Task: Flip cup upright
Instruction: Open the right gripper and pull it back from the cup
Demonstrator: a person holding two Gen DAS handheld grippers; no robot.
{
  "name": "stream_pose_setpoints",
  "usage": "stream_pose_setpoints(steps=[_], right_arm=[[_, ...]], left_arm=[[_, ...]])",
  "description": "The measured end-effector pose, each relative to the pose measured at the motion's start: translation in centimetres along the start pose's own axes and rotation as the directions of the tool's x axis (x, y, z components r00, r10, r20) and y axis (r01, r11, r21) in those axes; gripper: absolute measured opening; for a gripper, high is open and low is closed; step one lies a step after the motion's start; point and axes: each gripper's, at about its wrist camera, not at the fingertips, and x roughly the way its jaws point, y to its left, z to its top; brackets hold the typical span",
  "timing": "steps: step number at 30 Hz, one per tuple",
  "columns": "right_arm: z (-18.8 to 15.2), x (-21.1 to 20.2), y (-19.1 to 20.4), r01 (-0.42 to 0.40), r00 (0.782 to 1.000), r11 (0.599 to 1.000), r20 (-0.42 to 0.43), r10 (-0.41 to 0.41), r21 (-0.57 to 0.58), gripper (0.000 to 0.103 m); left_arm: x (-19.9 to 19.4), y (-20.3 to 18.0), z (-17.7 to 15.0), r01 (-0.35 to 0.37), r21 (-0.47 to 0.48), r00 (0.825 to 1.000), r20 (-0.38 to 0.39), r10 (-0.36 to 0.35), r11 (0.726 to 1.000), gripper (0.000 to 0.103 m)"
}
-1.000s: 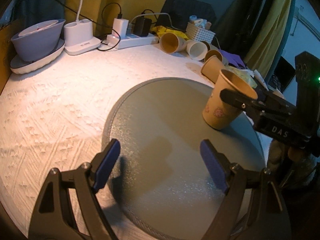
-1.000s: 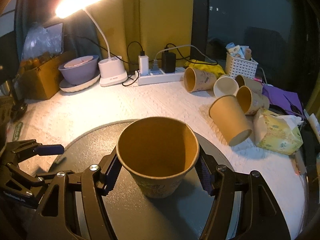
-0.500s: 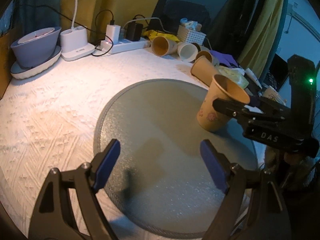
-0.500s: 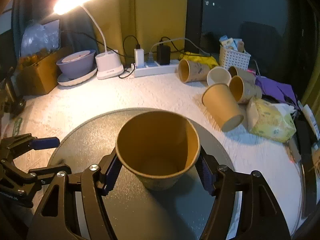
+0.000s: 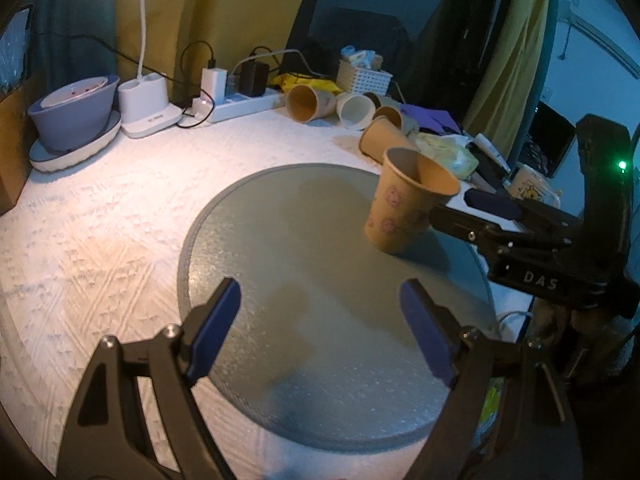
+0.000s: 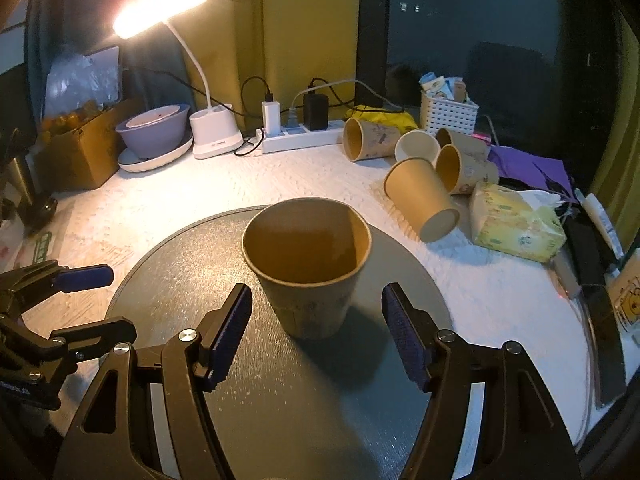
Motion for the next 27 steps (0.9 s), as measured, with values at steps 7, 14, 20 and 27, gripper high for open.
stream_pose_setpoints(steps=[7, 14, 20, 27], right_arm=[[-0.8, -2.4, 0.0, 0.013, 1.0, 1.0, 0.022, -0.013, 0.004, 0.071], [-1.5, -5.2, 0.3, 0.014, 0.999, 1.0, 0.046, -0.014, 0.015, 0.071], [-1.5, -8.2, 0.4, 0.01, 0.996, 0.999, 0.088, -0.013, 0.036, 0.071], [-1.3, -11.8, 1.1, 0.028, 0.989, 0.999, 0.145, -0.032, 0.029, 0.071]], left_arm=[[-2.0, -1.6, -0.4, -0.009, 0.031, 0.999, 0.042, 0.007, 0.999, 0.083], [-4.5, -2.7, -0.4, -0.014, 0.052, 0.996, 0.093, 0.009, 0.999, 0.083], [-6.8, -3.8, -0.6, -0.017, 0.067, 0.991, 0.134, 0.008, 0.998, 0.083], [-10.1, -5.1, -0.6, -0.027, 0.095, 0.972, 0.234, 0.004, 0.995, 0.083]])
